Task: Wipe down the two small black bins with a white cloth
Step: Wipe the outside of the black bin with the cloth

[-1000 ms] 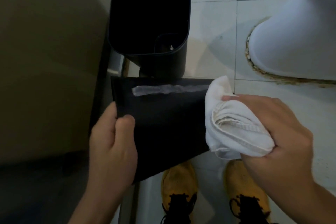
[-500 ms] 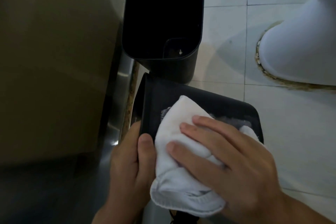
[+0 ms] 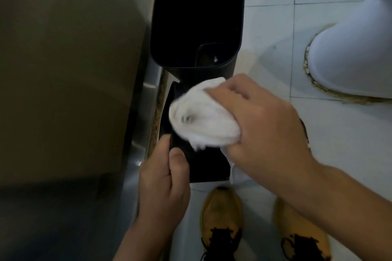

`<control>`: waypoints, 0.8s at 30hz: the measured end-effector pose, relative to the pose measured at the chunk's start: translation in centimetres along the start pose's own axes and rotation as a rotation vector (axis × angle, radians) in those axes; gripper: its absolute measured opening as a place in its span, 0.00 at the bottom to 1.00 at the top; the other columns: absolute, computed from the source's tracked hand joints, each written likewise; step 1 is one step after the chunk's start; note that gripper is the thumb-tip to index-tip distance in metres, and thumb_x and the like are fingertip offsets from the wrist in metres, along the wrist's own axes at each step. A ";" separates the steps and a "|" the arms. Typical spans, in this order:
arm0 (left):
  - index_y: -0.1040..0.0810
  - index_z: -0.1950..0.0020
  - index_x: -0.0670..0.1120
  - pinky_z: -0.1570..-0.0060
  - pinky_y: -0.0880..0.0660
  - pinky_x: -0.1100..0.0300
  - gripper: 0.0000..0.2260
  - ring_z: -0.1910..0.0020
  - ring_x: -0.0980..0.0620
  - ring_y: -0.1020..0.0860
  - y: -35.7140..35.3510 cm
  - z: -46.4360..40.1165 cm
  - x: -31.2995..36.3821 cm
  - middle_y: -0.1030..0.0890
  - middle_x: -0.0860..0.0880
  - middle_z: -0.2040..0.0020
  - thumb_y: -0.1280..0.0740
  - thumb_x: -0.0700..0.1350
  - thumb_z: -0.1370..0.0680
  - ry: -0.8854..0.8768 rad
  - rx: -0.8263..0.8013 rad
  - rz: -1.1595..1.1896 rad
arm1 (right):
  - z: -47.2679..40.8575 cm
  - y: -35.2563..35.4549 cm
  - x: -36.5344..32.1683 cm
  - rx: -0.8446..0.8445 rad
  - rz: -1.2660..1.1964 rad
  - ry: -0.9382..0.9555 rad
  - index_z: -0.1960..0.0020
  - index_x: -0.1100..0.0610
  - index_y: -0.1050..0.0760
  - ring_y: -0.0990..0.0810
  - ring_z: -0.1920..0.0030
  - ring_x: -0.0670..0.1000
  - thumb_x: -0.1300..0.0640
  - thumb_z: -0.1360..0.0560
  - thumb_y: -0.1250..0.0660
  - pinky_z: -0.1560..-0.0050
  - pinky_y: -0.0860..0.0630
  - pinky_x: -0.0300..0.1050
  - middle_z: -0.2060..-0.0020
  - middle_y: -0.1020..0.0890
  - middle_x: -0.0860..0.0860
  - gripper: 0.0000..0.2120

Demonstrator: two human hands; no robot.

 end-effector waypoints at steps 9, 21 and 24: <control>0.33 0.64 0.50 0.77 0.33 0.61 0.12 0.75 0.57 0.32 0.0 1.0 -1.0 0.32 0.50 0.73 0.47 0.47 0.21 0.038 0.010 0.001 | 1.7 0.1 1.4 0.010 -0.061 0.287 0.42 0.54 0.18 0.23 0.46 0.57 0.53 0.26 0.31 0.52 0.21 0.51 0.45 0.18 0.54 0.14; 0.30 0.63 0.52 0.74 0.35 0.66 0.11 0.73 0.58 0.32 -0.2 1.5 -0.9 0.32 0.54 0.72 0.47 0.48 0.22 0.054 0.025 -0.026 | 4.1 -0.8 3.1 0.143 -0.009 0.115 0.41 0.56 0.18 0.23 0.49 0.58 0.60 0.27 0.34 0.51 0.25 0.49 0.46 0.18 0.55 0.15; 0.31 0.63 0.48 0.77 0.40 0.70 0.13 0.76 0.56 0.32 0.0 0.9 0.0 0.32 0.50 0.74 0.49 0.47 0.20 0.037 -0.004 -0.020 | 5.1 0.0 6.6 0.174 0.082 -0.127 0.45 0.59 0.18 0.23 0.52 0.60 0.59 0.30 0.38 0.54 0.25 0.52 0.50 0.19 0.54 0.17</control>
Point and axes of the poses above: each hand's wrist, its own z-axis away from the middle knuckle, its own y-axis out of the back of the hand, x = y × z, the point moved 1 cm from there along -z, towards the middle knuckle
